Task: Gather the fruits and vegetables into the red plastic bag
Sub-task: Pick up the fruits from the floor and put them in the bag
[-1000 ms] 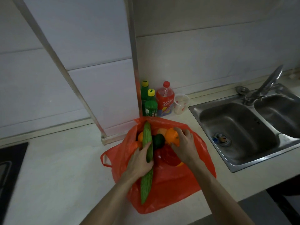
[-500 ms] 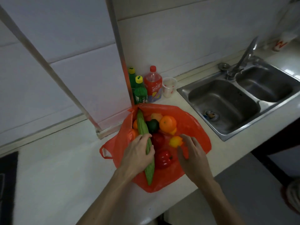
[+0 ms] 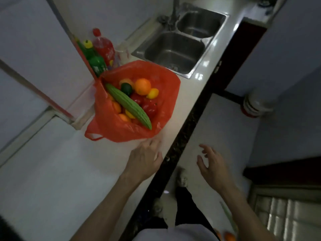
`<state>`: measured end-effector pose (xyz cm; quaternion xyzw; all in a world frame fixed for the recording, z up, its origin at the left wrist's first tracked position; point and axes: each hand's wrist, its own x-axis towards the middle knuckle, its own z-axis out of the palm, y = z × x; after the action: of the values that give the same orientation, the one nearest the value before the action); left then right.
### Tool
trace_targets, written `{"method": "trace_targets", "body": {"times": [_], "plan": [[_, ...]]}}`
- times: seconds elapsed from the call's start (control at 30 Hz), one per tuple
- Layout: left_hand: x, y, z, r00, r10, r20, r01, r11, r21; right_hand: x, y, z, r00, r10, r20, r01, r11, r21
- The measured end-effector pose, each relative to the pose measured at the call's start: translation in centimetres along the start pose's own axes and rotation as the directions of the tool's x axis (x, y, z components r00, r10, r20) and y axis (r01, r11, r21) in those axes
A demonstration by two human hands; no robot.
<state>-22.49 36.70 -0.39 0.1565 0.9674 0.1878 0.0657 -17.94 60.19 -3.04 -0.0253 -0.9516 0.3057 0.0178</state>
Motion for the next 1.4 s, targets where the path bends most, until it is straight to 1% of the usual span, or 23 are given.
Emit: {"method": "trace_targets", "body": {"times": [0.1, 0.2, 0.3, 0.37, 0.47, 0.57, 0.67, 0.8, 0.9, 0.93, 1.0, 1.17, 1.3, 1.4], "plan": [[-1.6, 1.5, 1.2, 0.994, 0.078, 0.075, -0.076, 0.996, -0.04, -5.5, 1.8, -0.3, 0.991, 0.128, -0.05, -0.128, 0.992, -0.007], [-2.6, 4.3, 2.8, 0.97, 0.168, 0.176, -0.169, 0.986, -0.012, -10.7, 3.9, -0.8, 0.953, 0.282, -0.114, -0.28, 0.96, 0.035], [-3.1, 7.5, 5.0, 0.929, 0.257, 0.267, -0.263, 0.965, -0.011, -16.4, 6.1, -1.3, 0.883, 0.439, -0.165, -0.426, 0.898, 0.109], [-3.3, 10.0, 7.1, 0.891, 0.318, 0.325, -0.327, 0.945, -0.028, -20.5, 7.8, -1.5, 0.818, 0.547, -0.18, -0.526, 0.837, 0.153], [-4.2, 15.0, 10.4, 0.808, 0.416, 0.418, -0.442, 0.896, -0.04, -26.9, 10.5, -2.2, 0.713, 0.674, -0.192, -0.638, 0.737, 0.221], [-5.6, 20.3, 14.1, 0.686, 0.524, 0.505, -0.585, 0.81, -0.047, -33.0, 12.3, -2.7, 0.618, 0.762, -0.194, -0.722, 0.648, 0.242], [-7.3, 25.2, 17.8, 0.557, 0.593, 0.581, -0.696, 0.715, -0.062, -38.3, 13.7, -2.7, 0.517, 0.836, -0.183, -0.789, 0.549, 0.276], [-9.4, 30.0, 21.9, 0.414, 0.634, 0.654, -0.777, 0.62, -0.11, -43.0, 14.6, -2.3, 0.413, 0.893, -0.177, -0.834, 0.449, 0.321], [-10.5, 32.9, 24.7, 0.334, 0.631, 0.7, -0.818, 0.563, -0.117, -45.1, 15.3, -1.7, 0.334, 0.923, -0.191, -0.856, 0.382, 0.348], [-10.7, 33.5, 25.4, 0.318, 0.629, 0.709, -0.825, 0.553, -0.121, -45.4, 15.5, -1.4, 0.314, 0.93, -0.189, -0.86, 0.363, 0.359], [-10.6, 34.3, 26.7, 0.303, 0.633, 0.713, -0.833, 0.54, -0.125, -45.6, 15.8, -0.8, 0.301, 0.937, -0.176, -0.866, 0.346, 0.362], [-8.8, 35.9, 32.4, 0.243, 0.62, 0.746, -0.857, 0.498, -0.134, -44.8, 19.5, 2.2, 0.225, 0.965, -0.137, -0.88, 0.261, 0.397], [-6.5, 35.9, 37.8, 0.222, 0.598, 0.771, -0.835, 0.524, -0.167, -43.0, 23.5, 5.3, 0.175, 0.98, -0.096, -0.889, 0.2, 0.411], [-4.6, 35.4, 42.2, 0.21, 0.578, 0.789, -0.819, 0.545, -0.181, -41.7, 27.1, 8.3, 0.169, 0.984, -0.061, -0.902, 0.179, 0.393]]}}
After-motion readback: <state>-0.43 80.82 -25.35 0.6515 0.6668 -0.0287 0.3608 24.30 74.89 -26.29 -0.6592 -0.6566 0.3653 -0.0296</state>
